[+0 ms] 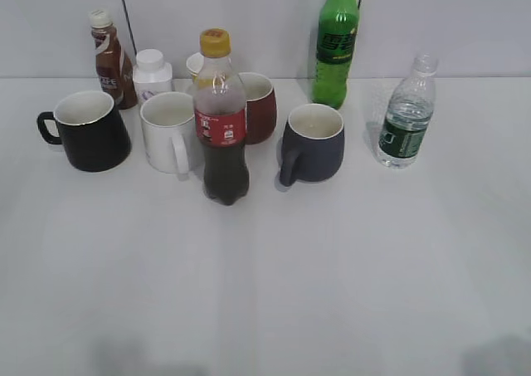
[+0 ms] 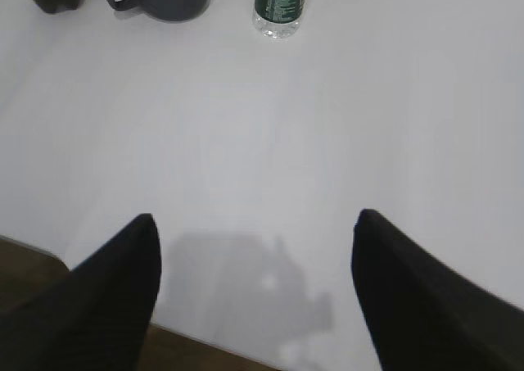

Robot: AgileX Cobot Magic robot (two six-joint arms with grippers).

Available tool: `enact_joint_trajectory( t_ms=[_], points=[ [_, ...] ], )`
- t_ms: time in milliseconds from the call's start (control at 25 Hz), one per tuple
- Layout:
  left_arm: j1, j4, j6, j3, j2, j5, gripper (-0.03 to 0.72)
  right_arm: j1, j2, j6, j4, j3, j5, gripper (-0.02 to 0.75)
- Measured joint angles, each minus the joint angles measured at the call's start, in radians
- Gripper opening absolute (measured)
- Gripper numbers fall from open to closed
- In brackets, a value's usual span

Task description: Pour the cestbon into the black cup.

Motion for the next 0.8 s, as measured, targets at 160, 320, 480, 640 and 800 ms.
enact_joint_trajectory(
  t_ms=[160, 320, 480, 640, 800],
  points=[
    [0.0, 0.0, 0.0, 0.0, -0.012, -0.003, 0.407, 0.0, 0.0, 0.0, 0.0, 0.0, 0.0, 0.624],
    [0.005, -0.005, 0.0, 0.0, -0.05, -0.003, 0.407, 0.0, 0.0, 0.0, 0.0, 0.0, 0.0, 0.624],
    [0.005, -0.004, 0.0, 0.0, -0.05, -0.003, 0.406, 0.0, 0.0, 0.0, 0.0, 0.0, 0.0, 0.624],
    [0.005, -0.011, 0.0, 0.0, -0.05, -0.003, 0.406, 0.0, 0.0, 0.0, 0.0, 0.0, 0.0, 0.624],
    [0.005, -0.011, 0.0, 0.0, -0.05, -0.003, 0.406, 0.0, 0.0, 0.0, 0.0, 0.0, 0.0, 0.624]
  ],
)
